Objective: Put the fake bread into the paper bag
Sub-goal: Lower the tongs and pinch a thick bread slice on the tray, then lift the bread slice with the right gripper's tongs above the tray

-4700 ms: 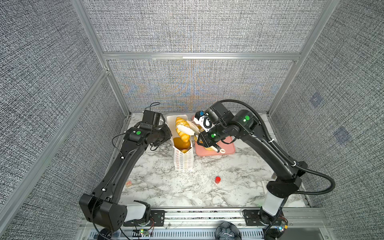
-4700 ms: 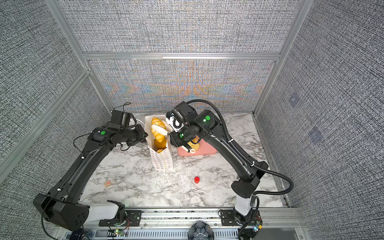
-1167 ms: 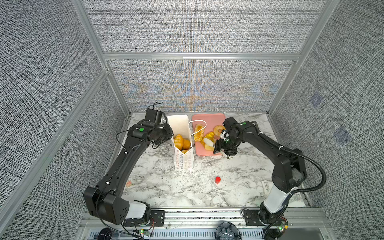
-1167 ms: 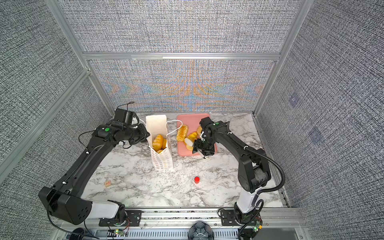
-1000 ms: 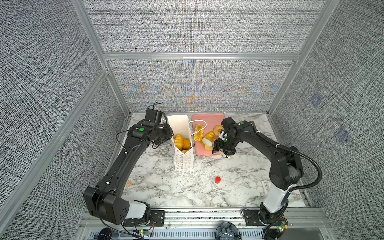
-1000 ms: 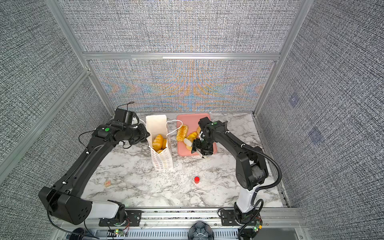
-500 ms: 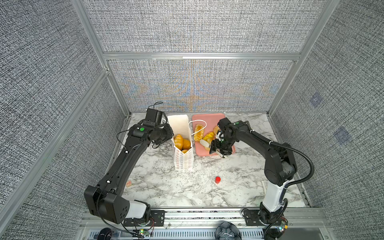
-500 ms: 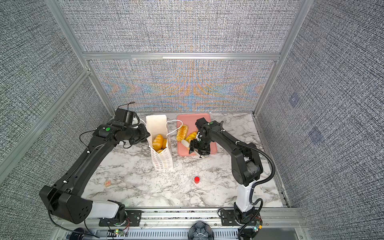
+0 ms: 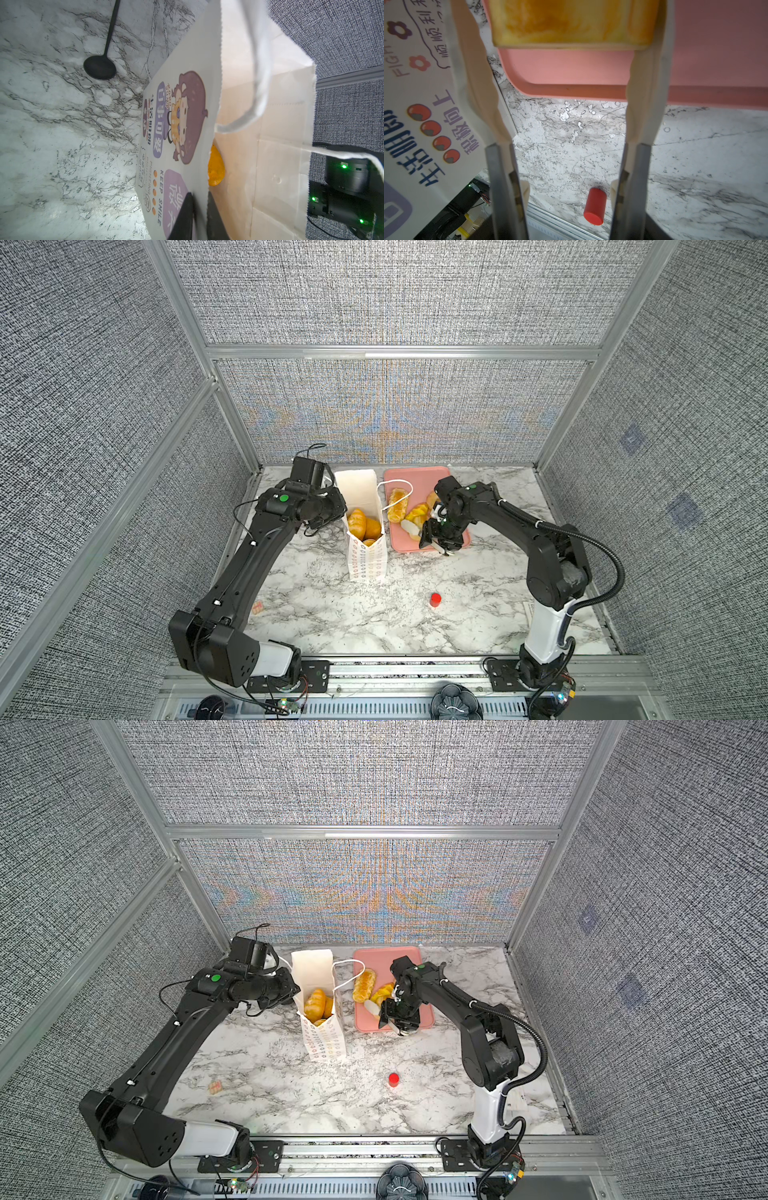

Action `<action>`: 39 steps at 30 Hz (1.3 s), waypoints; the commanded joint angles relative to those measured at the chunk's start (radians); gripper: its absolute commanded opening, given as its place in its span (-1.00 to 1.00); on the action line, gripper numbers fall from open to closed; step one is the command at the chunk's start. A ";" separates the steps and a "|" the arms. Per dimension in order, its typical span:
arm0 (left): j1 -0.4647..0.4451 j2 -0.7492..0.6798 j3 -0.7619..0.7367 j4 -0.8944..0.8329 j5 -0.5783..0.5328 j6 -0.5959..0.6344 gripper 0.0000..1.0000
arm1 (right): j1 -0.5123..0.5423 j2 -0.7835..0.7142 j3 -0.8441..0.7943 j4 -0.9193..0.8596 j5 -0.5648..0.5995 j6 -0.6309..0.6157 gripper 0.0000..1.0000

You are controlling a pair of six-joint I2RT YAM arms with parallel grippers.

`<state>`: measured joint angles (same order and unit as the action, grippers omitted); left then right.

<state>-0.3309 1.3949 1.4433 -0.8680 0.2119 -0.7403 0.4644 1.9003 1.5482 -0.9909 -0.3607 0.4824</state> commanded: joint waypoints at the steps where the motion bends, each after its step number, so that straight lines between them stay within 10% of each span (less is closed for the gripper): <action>1: 0.002 -0.002 0.006 0.007 0.003 0.007 -0.72 | 0.000 -0.014 -0.009 0.003 0.008 0.001 0.29; 39: 0.008 0.006 0.045 -0.011 -0.005 0.012 -0.33 | -0.080 -0.209 0.089 -0.140 0.075 -0.055 0.01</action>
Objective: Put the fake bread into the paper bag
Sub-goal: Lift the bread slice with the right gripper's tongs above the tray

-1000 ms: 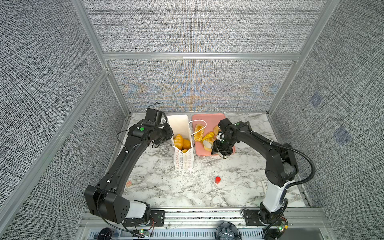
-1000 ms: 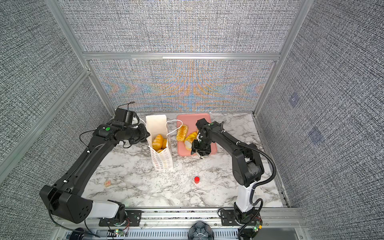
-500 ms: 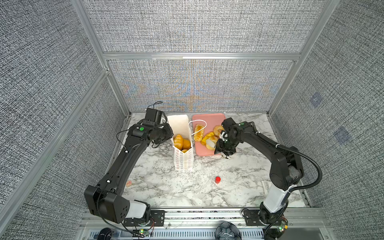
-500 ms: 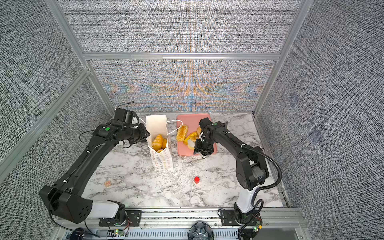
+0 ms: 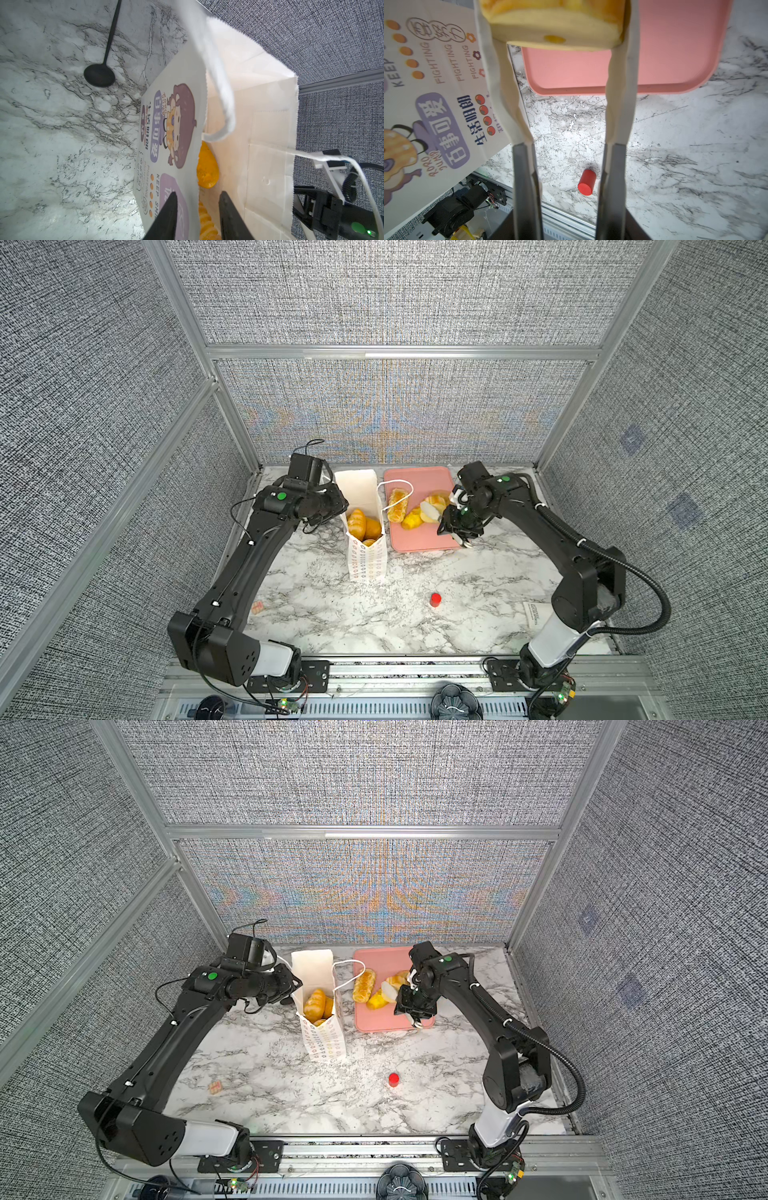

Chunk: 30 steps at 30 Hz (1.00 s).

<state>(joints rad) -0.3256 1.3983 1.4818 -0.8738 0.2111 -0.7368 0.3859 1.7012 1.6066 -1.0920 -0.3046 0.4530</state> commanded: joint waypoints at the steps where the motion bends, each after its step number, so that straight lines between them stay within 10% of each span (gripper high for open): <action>1: 0.002 0.001 0.007 -0.006 -0.004 0.009 -0.36 | -0.004 -0.011 0.048 -0.049 0.022 -0.028 0.01; 30: 0.002 -0.022 -0.008 -0.009 -0.004 0.002 -0.71 | -0.012 -0.044 0.364 -0.155 0.000 -0.041 0.01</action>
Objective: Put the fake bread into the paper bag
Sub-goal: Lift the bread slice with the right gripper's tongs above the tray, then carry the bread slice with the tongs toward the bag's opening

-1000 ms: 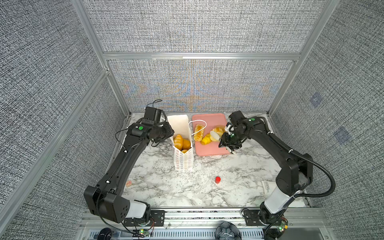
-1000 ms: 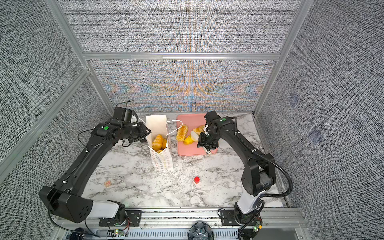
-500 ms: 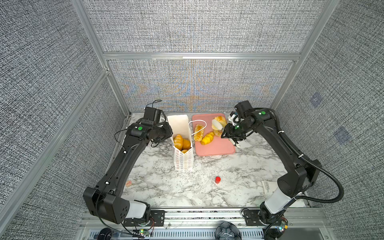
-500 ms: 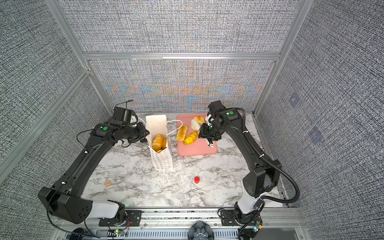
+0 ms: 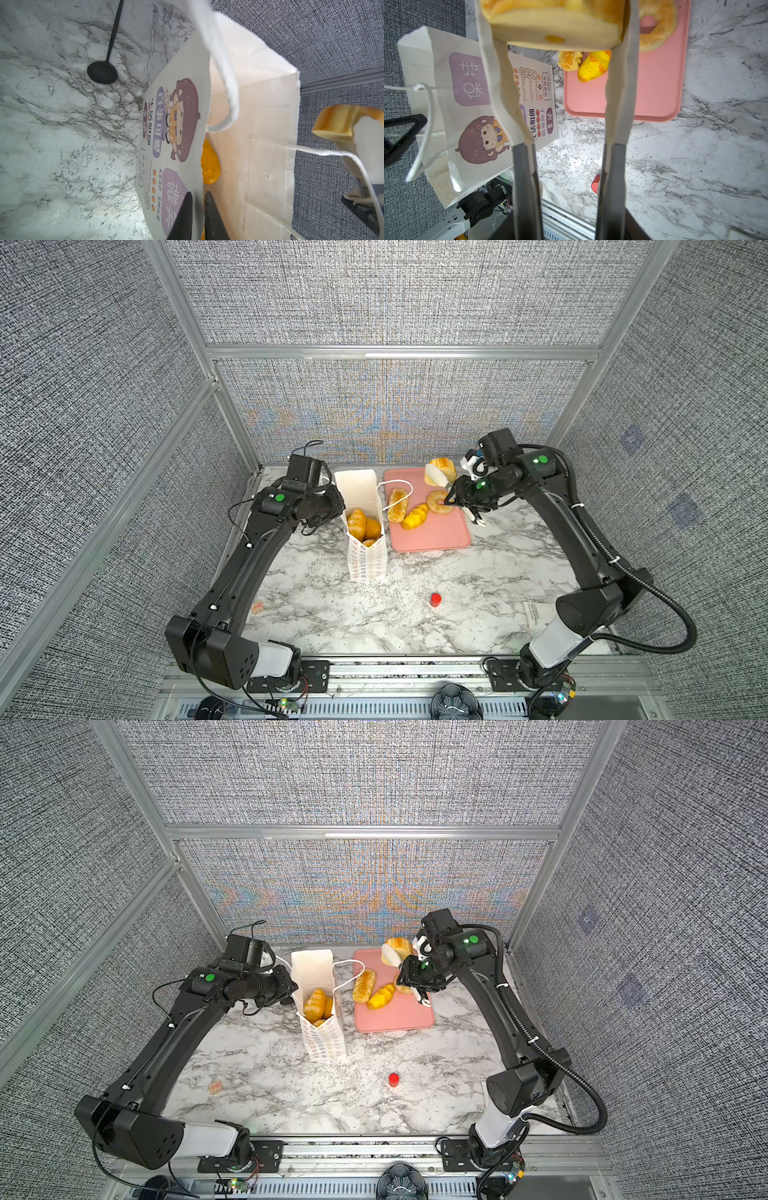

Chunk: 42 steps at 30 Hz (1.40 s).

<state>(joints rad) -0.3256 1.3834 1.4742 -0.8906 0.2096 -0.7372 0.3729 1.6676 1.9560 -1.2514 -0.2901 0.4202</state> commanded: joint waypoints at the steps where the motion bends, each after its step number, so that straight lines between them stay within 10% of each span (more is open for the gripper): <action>1: 0.002 -0.008 -0.001 0.008 -0.003 0.003 -0.71 | 0.001 -0.015 0.020 0.011 -0.022 -0.009 0.01; 42: 0.002 -0.010 0.001 0.005 -0.007 -0.002 -0.72 | 0.201 -0.080 0.084 0.213 -0.195 -0.110 0.01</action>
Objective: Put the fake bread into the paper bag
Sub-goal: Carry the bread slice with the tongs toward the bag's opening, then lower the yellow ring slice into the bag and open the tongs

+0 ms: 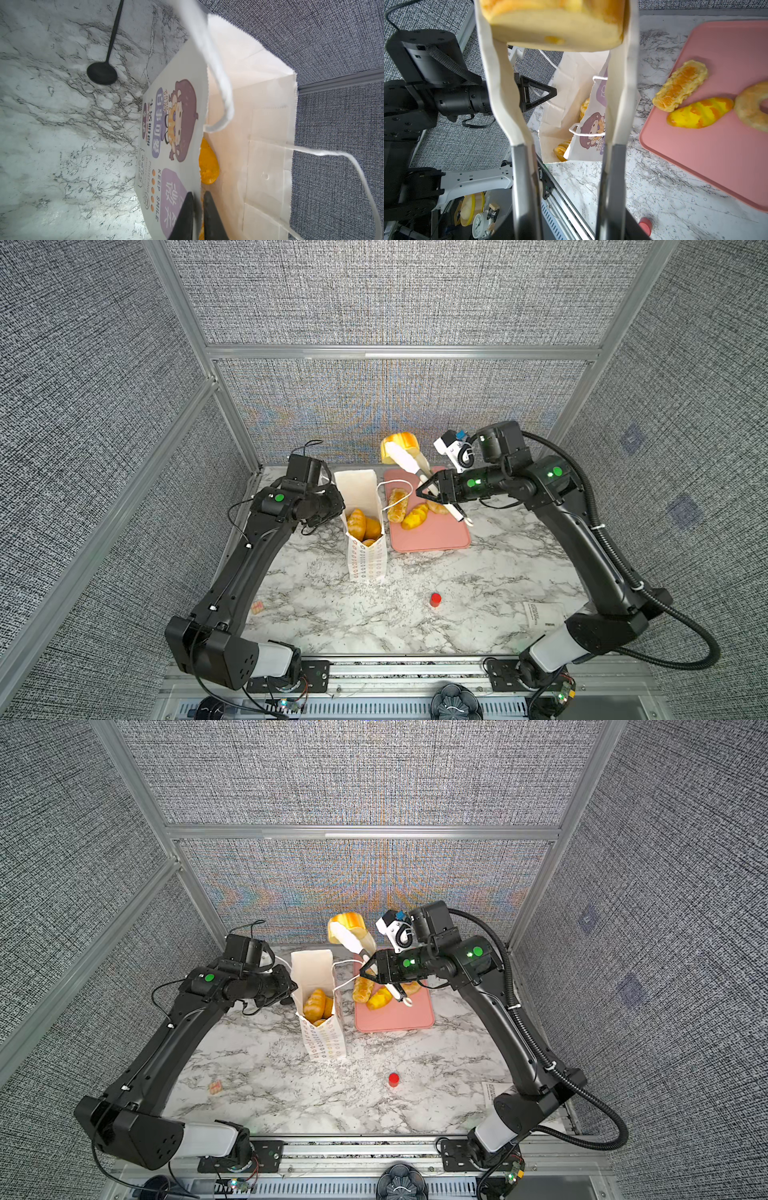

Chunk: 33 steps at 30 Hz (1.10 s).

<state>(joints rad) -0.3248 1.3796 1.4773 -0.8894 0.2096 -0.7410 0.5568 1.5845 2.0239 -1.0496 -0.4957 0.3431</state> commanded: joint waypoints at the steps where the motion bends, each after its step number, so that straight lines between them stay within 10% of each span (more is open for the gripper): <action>1: 0.001 -0.006 -0.002 0.004 -0.007 0.000 -0.72 | 0.030 0.009 0.025 -0.003 0.024 -0.041 0.01; 33: 0.001 -0.025 -0.023 0.015 -0.006 -0.009 -0.92 | 0.204 0.084 0.030 -0.146 0.230 -0.151 0.00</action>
<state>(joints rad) -0.3248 1.3598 1.4563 -0.8856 0.2089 -0.7448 0.7551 1.6657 2.0537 -1.1900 -0.2867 0.2134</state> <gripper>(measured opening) 0.048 0.504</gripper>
